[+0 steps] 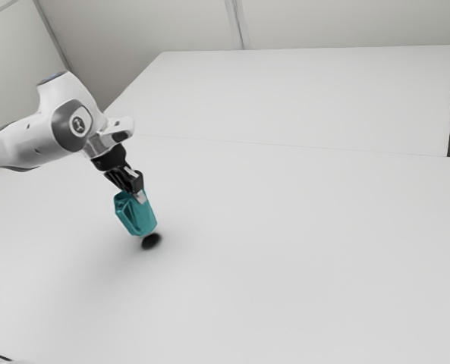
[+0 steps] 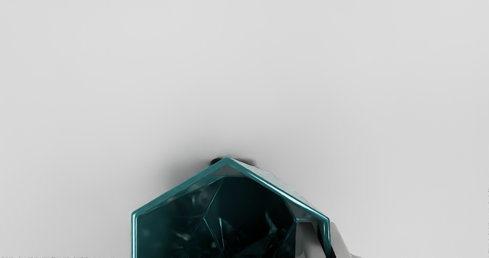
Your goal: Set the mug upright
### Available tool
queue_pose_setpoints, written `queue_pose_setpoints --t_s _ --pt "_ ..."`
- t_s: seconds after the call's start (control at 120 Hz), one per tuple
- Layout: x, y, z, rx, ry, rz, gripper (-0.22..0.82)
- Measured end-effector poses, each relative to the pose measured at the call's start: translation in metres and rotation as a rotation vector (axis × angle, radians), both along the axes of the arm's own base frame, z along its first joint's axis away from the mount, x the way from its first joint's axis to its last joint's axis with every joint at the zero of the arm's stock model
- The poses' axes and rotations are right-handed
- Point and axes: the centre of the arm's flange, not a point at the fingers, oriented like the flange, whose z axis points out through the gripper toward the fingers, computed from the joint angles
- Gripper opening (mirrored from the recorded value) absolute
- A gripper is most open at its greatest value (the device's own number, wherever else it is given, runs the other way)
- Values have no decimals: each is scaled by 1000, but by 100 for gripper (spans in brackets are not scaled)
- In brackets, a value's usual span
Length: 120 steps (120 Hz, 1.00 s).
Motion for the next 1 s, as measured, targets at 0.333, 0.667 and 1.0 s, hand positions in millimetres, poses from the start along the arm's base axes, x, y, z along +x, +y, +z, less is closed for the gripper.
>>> queue_pose_setpoints --t_s 0.333,0.667,1.0 --pt "17 -30 -14 -9 47 17 -18" --pt "27 -44 -25 -32 82 56 -18" --pt "30 -46 -36 -45 114 93 -18"
